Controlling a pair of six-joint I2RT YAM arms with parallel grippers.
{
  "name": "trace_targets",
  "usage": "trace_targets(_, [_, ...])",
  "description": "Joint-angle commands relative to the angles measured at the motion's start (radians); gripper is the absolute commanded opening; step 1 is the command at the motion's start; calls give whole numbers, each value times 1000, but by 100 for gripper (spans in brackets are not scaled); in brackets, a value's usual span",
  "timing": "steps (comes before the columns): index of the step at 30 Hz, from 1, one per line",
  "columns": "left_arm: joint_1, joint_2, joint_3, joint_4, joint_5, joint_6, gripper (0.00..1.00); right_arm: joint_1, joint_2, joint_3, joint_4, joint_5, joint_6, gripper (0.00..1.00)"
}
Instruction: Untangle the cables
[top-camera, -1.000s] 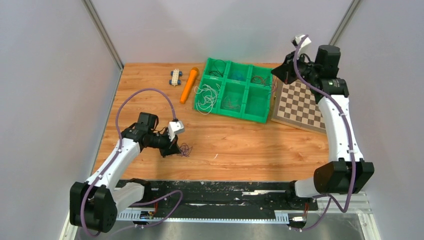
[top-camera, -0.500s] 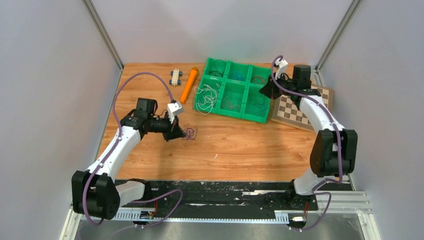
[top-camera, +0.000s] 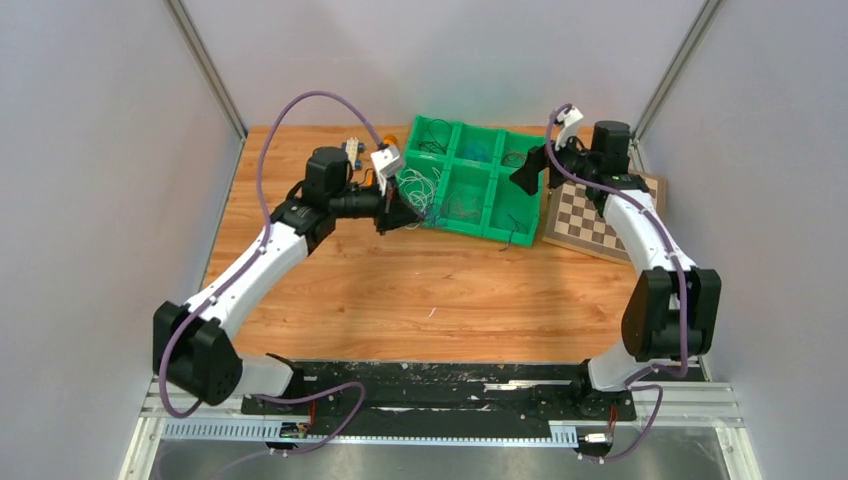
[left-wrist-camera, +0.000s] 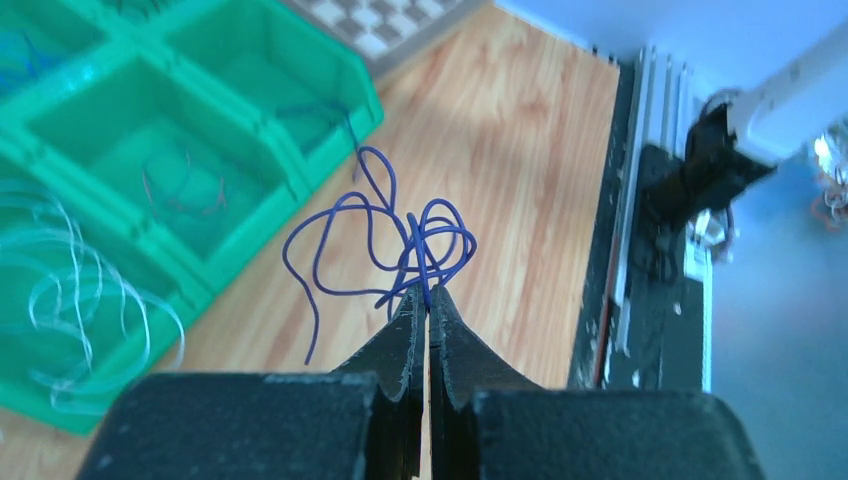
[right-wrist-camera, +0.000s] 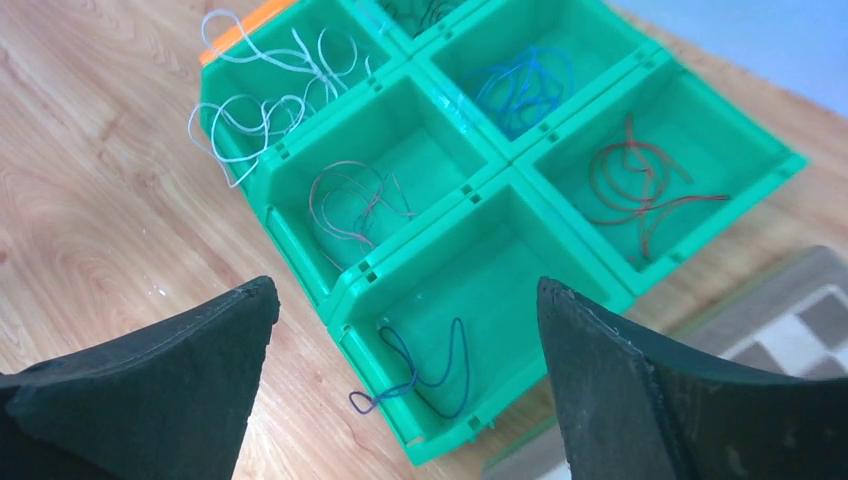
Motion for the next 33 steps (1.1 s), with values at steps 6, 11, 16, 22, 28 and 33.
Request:
trace_targets(6, [-116, 401, 333, 486, -79, -376, 0, -138, -253, -98, -91, 26, 47, 100])
trace_targets(11, [-151, 657, 532, 608, -122, -477, 0, -168, -322, -157, -171, 9, 9, 100])
trace_targets(16, [-185, 889, 745, 590, -144, -495, 5, -167, -378, -229, -279, -7, -24, 95])
trace_targets(22, [-191, 953, 857, 472, -133, -462, 52, -161, -366, -312, -287, -44, -19, 83])
trace_targets(28, [-147, 683, 647, 422, -144, -415, 81, -92, -281, -356, -225, 22, 42, 75])
trace_targets(33, [-75, 475, 474, 390, -133, -439, 83, 8, -227, -391, -75, 157, 141, 68])
